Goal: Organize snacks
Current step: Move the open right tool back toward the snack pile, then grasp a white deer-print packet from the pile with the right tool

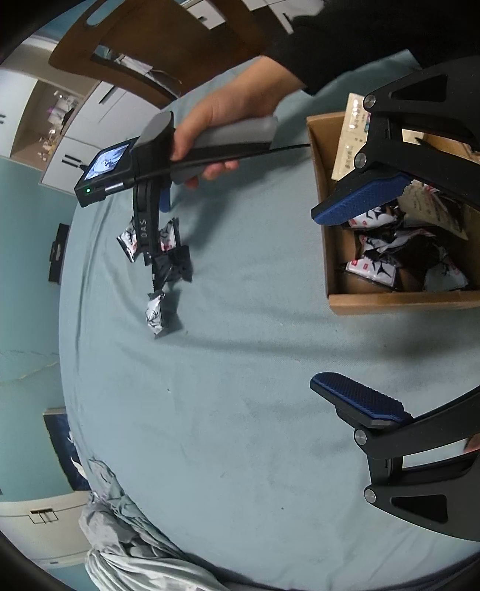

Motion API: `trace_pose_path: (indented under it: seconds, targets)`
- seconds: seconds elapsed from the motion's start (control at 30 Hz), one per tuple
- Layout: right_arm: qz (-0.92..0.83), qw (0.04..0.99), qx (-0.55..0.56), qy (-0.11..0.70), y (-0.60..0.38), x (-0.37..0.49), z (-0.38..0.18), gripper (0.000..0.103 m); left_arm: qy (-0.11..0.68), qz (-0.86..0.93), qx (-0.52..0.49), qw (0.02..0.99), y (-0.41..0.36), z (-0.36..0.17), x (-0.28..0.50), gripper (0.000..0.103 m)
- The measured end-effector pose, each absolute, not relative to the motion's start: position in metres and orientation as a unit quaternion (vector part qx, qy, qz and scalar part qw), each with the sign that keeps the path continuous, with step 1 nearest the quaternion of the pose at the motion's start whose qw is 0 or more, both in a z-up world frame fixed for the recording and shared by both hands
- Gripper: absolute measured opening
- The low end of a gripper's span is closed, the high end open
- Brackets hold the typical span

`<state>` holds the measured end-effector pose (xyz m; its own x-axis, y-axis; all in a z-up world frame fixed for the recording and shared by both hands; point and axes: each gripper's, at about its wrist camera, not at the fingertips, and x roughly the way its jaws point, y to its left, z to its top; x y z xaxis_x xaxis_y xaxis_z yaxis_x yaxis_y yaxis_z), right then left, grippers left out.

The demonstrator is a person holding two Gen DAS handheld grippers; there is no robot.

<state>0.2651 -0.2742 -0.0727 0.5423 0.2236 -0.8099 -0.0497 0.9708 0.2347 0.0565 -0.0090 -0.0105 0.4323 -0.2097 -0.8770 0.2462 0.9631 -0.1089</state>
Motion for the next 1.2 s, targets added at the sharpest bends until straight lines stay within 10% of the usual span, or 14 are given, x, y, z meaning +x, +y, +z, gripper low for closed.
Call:
trace_pose_path:
  seconds: [0.1, 0.2, 1.2]
  targets:
    - [0.064, 0.878, 0.084, 0.467, -0.268, 0.268, -0.086, 0.073, 0.521, -0.127, 0.020, 0.844, -0.010, -0.015, 0.060, 0.083]
    - [0.060, 0.887, 0.038, 0.457, -0.258, 0.270, -0.087, 0.039, 0.530, -0.125, 0.014, 0.838, -0.009, -0.019, 0.063, 0.083]
    - [0.061, 0.879, 0.229, 0.414, -0.338, -0.057, 0.007, 0.038, 0.593, -0.054, -0.073, 0.800, -0.028, -0.088, 0.291, 0.084]
